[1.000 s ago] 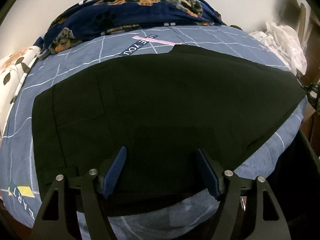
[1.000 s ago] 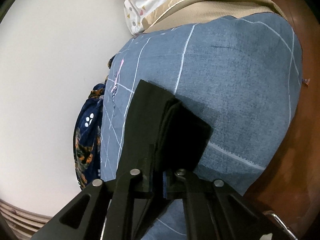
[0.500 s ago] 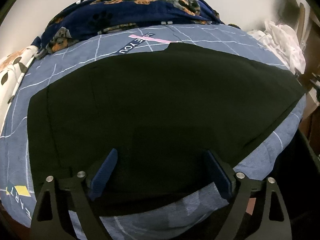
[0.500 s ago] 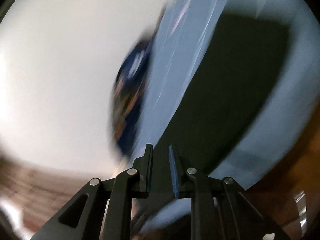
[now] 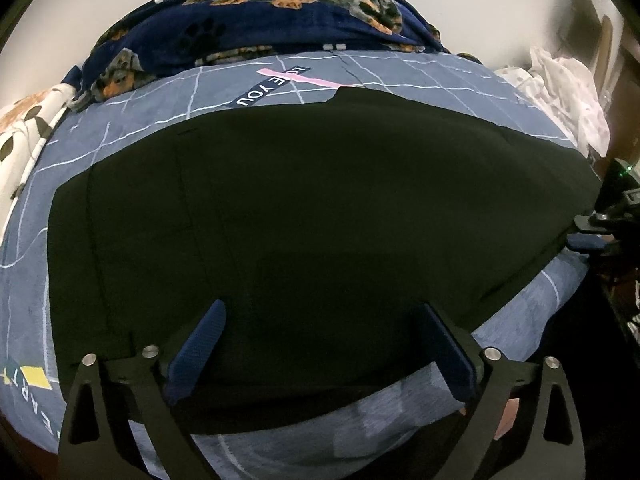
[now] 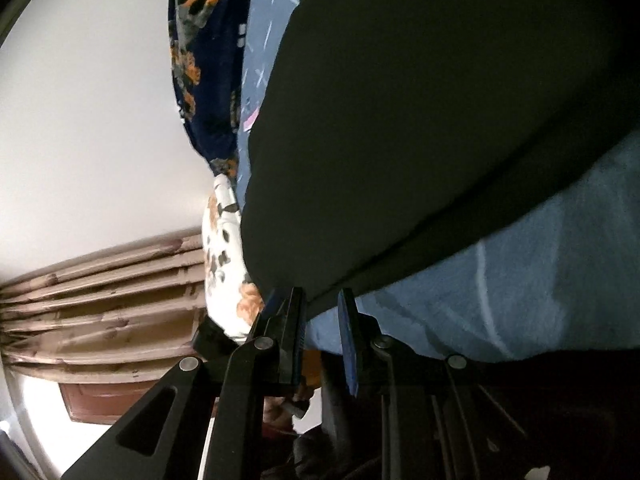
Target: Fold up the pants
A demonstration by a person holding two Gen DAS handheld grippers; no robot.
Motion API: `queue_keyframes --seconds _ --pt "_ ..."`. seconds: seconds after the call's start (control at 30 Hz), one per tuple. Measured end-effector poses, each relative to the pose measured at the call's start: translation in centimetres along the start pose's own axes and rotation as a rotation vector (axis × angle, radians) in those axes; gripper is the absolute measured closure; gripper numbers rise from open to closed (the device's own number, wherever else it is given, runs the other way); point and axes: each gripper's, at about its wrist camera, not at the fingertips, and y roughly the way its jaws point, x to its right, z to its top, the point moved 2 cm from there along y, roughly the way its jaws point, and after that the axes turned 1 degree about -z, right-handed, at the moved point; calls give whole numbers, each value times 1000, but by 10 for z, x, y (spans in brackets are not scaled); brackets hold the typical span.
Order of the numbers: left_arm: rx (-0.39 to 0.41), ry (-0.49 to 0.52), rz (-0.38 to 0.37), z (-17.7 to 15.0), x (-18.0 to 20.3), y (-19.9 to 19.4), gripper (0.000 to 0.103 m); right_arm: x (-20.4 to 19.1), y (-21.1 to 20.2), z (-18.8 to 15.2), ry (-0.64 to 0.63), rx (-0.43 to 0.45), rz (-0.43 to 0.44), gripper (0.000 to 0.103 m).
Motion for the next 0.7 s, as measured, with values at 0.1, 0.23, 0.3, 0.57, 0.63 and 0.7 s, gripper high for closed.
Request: queue_keyframes --seconds 0.1,0.23,0.3,0.57,0.63,0.7 --pt "-1 2 0 0 0 0 5 0 5 6 10 10 -44 85" --pt "3 -21 -21 0 -3 -1 5 -1 14 5 1 19 -73 85" --pt "5 -31 -30 0 -4 -2 5 -2 15 5 14 38 -76 85" --pt "6 -31 -33 1 -5 -2 5 -7 22 6 17 85 -95 82" --pt "6 -31 -33 1 -5 -2 5 -6 23 7 17 84 -101 89" --pt "5 -29 -33 1 -4 -2 5 -4 23 6 3 85 -117 98"
